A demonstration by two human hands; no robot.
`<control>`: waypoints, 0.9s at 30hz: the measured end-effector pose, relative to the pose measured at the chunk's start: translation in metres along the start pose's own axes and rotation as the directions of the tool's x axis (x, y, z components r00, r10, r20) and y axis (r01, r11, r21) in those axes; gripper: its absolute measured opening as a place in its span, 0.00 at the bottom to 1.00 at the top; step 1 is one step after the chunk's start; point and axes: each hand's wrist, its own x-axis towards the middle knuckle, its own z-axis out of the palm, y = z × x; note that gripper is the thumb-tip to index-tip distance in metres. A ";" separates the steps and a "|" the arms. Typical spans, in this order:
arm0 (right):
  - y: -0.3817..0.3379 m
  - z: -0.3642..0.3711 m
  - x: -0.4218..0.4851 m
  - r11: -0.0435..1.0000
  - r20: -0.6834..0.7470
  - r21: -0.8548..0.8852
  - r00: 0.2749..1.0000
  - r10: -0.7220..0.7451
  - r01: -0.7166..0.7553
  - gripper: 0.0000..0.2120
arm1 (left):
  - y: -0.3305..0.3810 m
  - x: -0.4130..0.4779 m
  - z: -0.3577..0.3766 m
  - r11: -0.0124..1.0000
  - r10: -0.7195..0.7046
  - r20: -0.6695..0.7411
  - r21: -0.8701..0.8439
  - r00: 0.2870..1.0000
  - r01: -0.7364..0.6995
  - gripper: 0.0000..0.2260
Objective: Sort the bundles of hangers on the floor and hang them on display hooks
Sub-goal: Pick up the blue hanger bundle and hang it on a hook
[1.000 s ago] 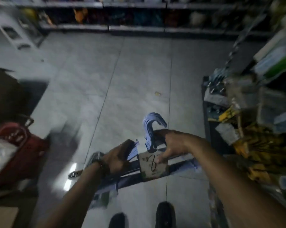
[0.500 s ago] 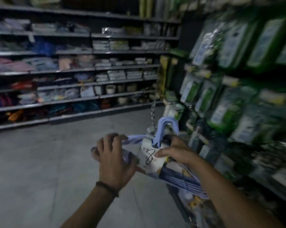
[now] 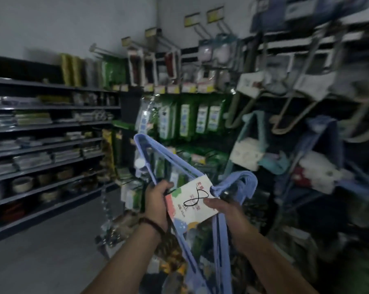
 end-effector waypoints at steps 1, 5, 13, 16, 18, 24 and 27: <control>-0.010 -0.014 -0.015 1.000 0.003 -0.002 1.000 -0.014 0.014 0.41 | -0.003 -0.004 0.019 1.000 0.007 0.018 0.011 1.000 -0.007 0.13; -0.032 -0.078 -0.072 0.966 -0.133 -0.251 0.987 -0.091 0.055 0.26 | -0.024 -0.017 0.098 0.996 0.028 0.126 0.084 0.992 -0.038 0.15; -0.121 -0.219 -0.182 0.142 -0.294 -0.952 0.683 -0.669 -0.271 0.21 | -0.076 -0.089 0.275 0.967 0.099 0.350 0.189 0.932 -0.173 0.07; -0.161 -0.264 -0.200 0.145 -0.270 -0.957 0.585 -0.765 -0.252 0.17 | -0.095 -0.126 0.334 0.962 0.145 0.429 0.148 0.892 -0.228 0.06; -0.177 -0.298 -0.204 0.235 -0.320 -0.947 0.645 -0.694 -0.217 0.16 | -0.106 -0.145 0.370 0.957 0.136 0.524 0.150 0.841 -0.248 0.08; -0.206 -0.395 -0.223 0.303 -0.424 -0.905 0.661 -0.619 -0.297 0.09 | -0.128 -0.182 0.459 0.925 -0.036 0.705 0.292 0.709 -0.243 0.28; -0.213 -0.437 -0.239 0.292 -0.419 -0.908 0.642 -0.642 -0.301 0.05 | -0.127 -0.199 0.491 0.871 -0.030 0.761 0.338 0.648 -0.357 0.25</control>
